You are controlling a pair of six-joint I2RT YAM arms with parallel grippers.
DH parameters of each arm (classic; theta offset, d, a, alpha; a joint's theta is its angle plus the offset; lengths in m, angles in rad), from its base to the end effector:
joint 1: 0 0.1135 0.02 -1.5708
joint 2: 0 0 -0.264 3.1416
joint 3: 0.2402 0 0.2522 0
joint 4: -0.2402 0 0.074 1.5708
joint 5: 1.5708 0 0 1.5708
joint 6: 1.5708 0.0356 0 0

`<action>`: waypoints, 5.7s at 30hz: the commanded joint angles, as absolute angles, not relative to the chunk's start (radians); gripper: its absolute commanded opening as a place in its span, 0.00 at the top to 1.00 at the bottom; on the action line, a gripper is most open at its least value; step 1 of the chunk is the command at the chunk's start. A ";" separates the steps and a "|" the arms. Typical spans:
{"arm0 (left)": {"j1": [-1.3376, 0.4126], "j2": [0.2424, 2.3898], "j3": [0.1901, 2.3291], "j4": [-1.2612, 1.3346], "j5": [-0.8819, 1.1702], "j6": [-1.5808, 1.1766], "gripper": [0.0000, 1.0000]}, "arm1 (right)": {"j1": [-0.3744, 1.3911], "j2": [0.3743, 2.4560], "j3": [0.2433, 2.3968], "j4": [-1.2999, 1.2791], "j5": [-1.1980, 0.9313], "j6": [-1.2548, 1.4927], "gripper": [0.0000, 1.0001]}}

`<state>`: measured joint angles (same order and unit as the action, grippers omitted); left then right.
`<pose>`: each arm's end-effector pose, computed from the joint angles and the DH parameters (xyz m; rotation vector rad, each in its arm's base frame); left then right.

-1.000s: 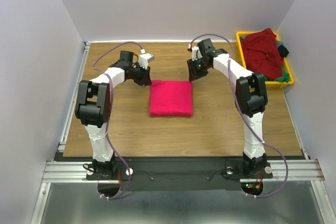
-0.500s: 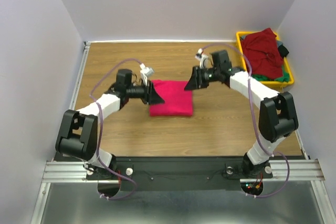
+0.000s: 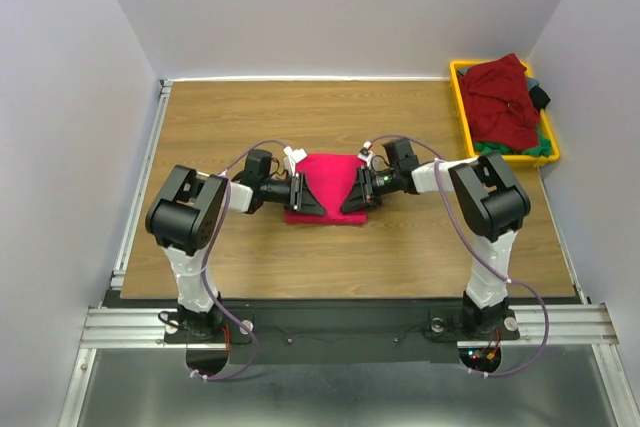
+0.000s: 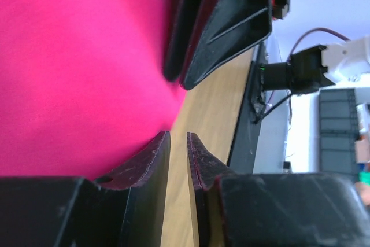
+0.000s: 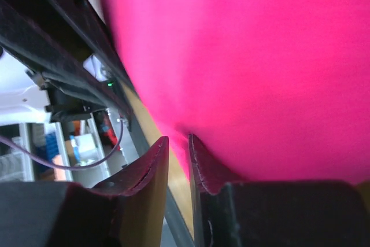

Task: Fold and stack the t-shirts
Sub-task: Fold the tshirt, then neatly place the folded tshirt to the corner

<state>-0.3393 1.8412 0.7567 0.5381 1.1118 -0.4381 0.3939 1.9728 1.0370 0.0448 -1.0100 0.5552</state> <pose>0.3050 -0.1415 0.1327 0.6163 2.0907 -1.6215 0.3350 0.1719 0.1226 -0.2870 2.5424 1.6405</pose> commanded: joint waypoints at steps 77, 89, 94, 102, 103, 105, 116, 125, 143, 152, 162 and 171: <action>-0.225 1.951 1.192 0.477 1.138 -0.408 0.60 | 0.313 2.175 1.615 -0.278 -0.977 0.224 0.70; -0.167 2.301 1.367 0.646 1.066 -0.577 0.60 | 0.213 2.462 1.822 -0.275 -0.979 0.232 0.70; -0.146 2.248 1.362 0.640 1.094 -0.566 0.57 | 0.206 2.438 1.819 -0.275 -1.040 0.274 0.68; -0.159 1.736 1.402 0.068 0.722 0.033 0.31 | 0.203 2.030 1.686 -0.281 -0.971 0.310 0.42; -0.167 1.691 1.401 0.033 0.671 0.060 0.14 | 0.202 1.988 1.669 -0.284 -0.953 0.305 0.37; -0.220 1.575 1.402 -0.084 0.530 0.107 0.01 | 0.196 1.869 1.616 -0.317 -0.894 0.266 0.14; -0.630 1.379 1.186 -0.281 0.081 0.007 0.01 | 0.184 1.469 1.373 -0.572 -0.470 0.072 0.00; -0.750 1.549 1.132 -0.181 0.009 -0.071 0.01 | 0.150 1.273 1.212 -0.612 -0.209 0.018 0.00; -0.700 1.948 1.273 -0.176 -0.143 -0.153 0.02 | 0.097 1.305 1.216 -0.661 -0.232 0.008 0.00; -0.470 2.020 1.298 -0.242 -0.155 -0.094 0.02 | 0.095 1.322 1.221 -0.666 -0.236 0.009 0.00; -0.235 2.034 1.393 -0.367 -0.133 0.185 0.02 | 0.095 1.341 1.232 -0.681 -0.253 -0.026 0.00; -0.060 2.077 1.479 -0.396 -0.055 0.434 0.02 | 0.095 1.359 1.238 -0.686 -0.262 -0.032 0.00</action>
